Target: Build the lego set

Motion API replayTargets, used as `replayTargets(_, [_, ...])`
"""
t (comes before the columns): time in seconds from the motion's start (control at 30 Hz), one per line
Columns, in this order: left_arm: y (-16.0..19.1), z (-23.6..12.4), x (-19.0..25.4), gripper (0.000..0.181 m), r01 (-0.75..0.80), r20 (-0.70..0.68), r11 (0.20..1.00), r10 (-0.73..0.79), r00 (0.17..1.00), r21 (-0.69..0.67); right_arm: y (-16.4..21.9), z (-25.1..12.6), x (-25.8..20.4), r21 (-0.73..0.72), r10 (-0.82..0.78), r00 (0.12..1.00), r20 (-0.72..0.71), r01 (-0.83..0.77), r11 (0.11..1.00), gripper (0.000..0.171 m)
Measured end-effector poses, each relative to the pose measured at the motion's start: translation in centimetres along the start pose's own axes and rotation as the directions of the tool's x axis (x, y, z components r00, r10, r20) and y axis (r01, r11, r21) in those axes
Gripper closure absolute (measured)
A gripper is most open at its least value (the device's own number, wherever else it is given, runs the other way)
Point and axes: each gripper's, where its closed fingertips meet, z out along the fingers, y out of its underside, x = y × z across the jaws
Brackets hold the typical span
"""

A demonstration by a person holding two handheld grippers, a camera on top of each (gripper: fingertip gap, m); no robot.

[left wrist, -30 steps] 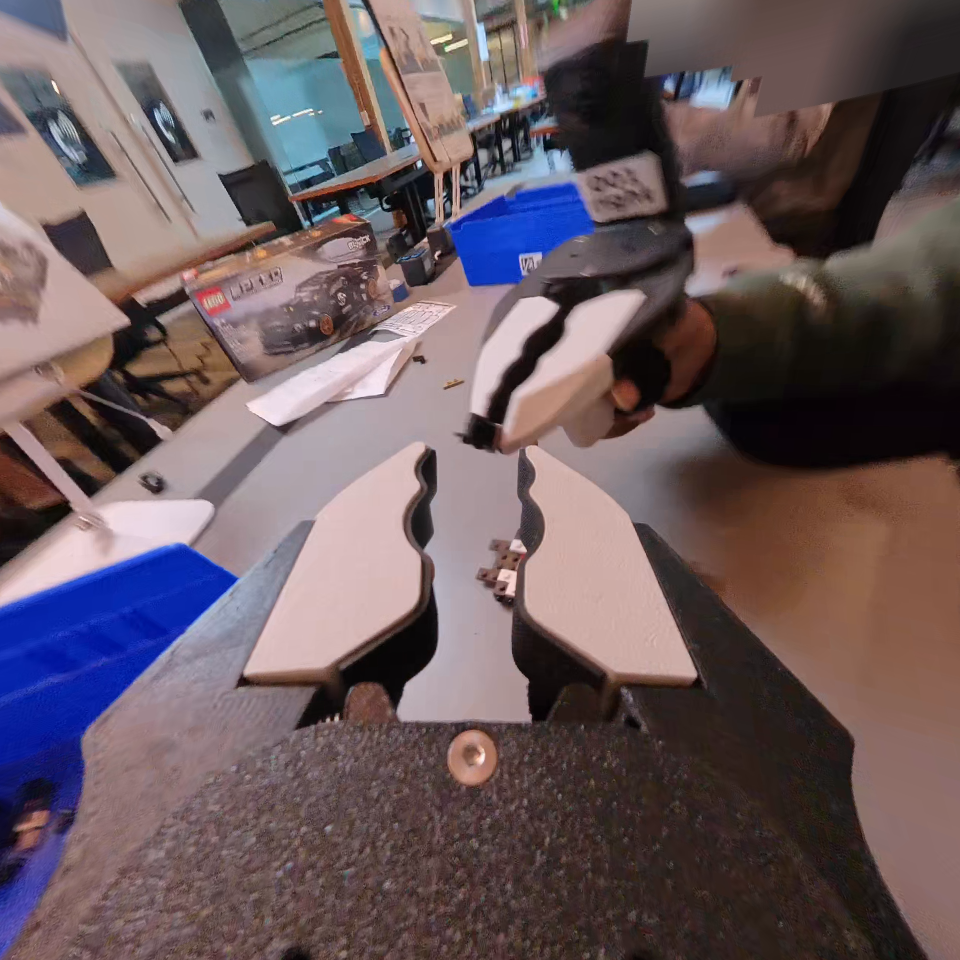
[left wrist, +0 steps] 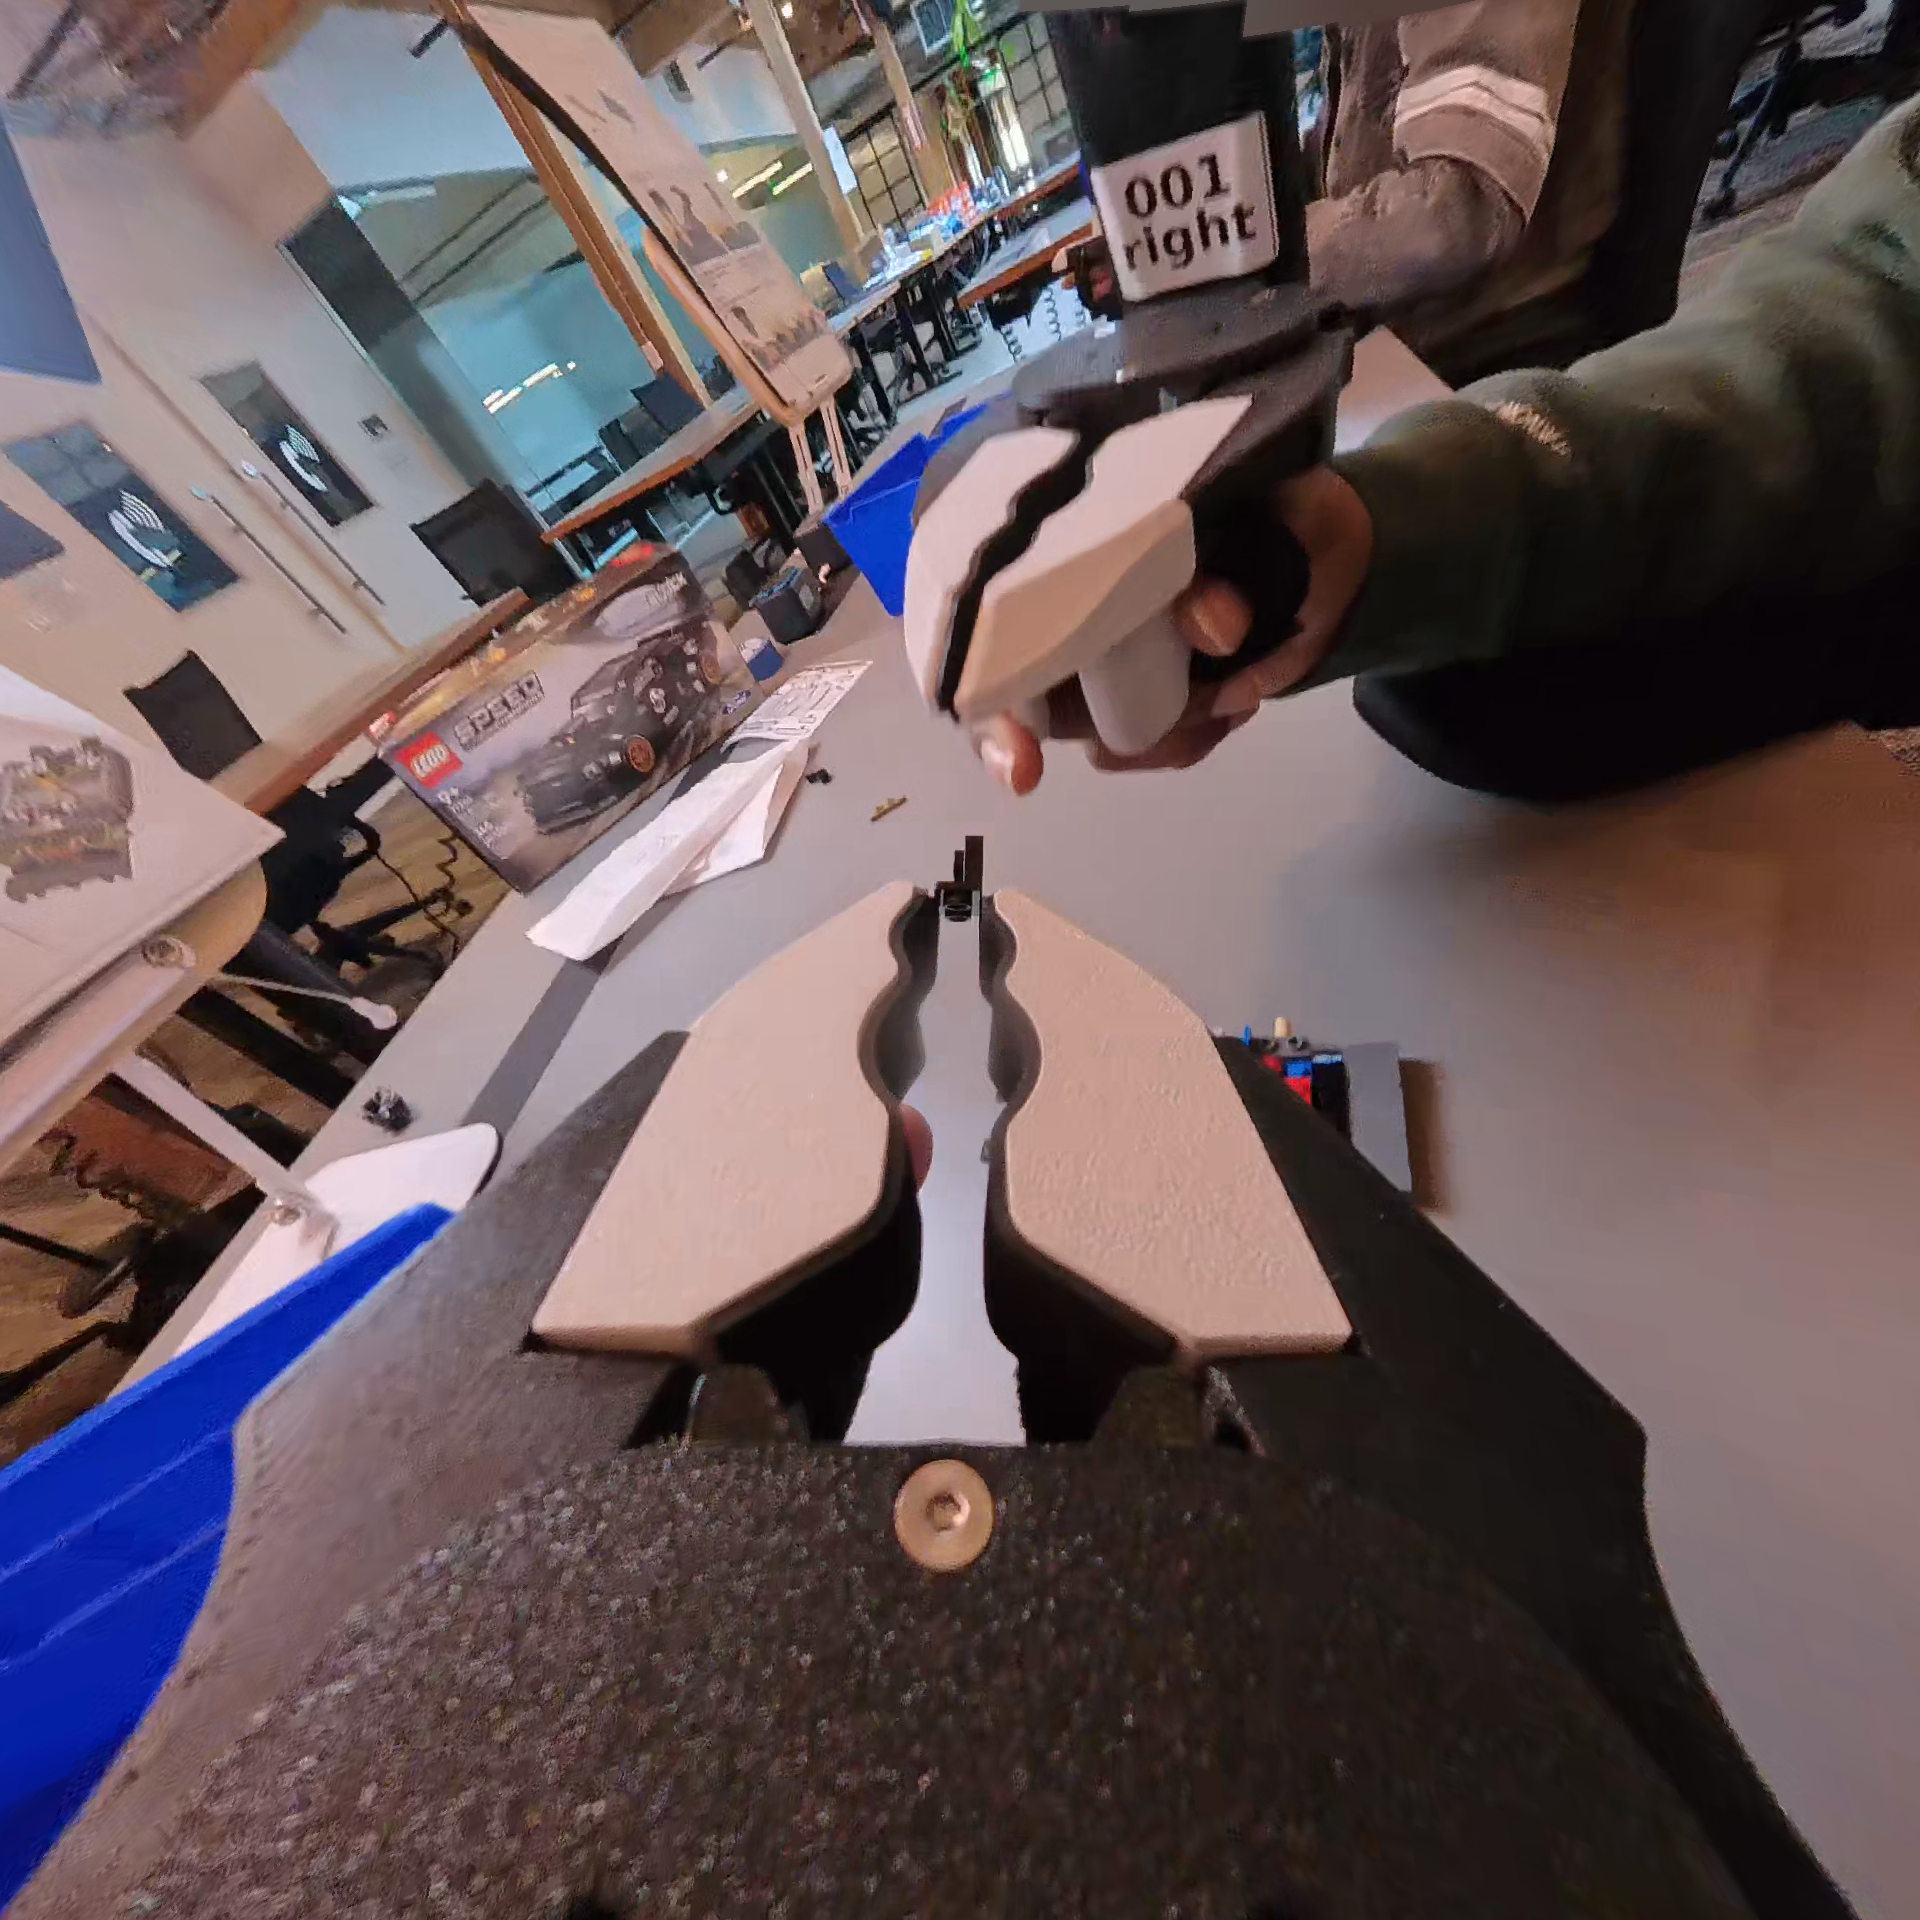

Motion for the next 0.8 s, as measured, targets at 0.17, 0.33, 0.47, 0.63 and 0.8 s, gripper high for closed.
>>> replayTargets(0.17, [2.9, -0.3, -1.6, 0.173, -0.017, 0.058, 0.993, 0.024, 0.998, -0.115, 2.6, -0.2, 3.4, -0.082, 0.048, 0.988, -0.147, -0.061, 0.995, 0.171])
replayTargets(0.33, [6.4, -2.7, -8.6, 0.173, 0.054, 0.421, 0.924, 0.120, 0.899, -0.377, 5.2, 0.0, 5.2, -0.160, 0.083, 0.971, -0.224, -0.120, 0.980, 0.171])
replayTargets(0.47, [10.7, -5.9, -12.4, 0.162, 0.380, 0.645, 0.777, 0.043, 0.763, -0.502, 6.2, 0.2, 5.6, -0.192, 0.102, 0.963, -0.249, -0.153, 0.969, 0.171])
replayTargets(0.63, [15.1, -6.2, -11.1, 0.116, 0.497, 0.606, 0.587, -0.014, 0.795, -0.639, 6.8, 0.2, 5.8, -0.216, 0.118, 0.959, -0.258, -0.176, 0.960, 0.171])
replayTargets(0.8, [15.3, -6.1, -10.5, 0.114, 0.469, 0.573, 0.595, -0.018, 0.820, -0.652, 6.8, 0.0, 5.9, -0.215, 0.123, 0.958, -0.260, -0.182, 0.959, 0.171])
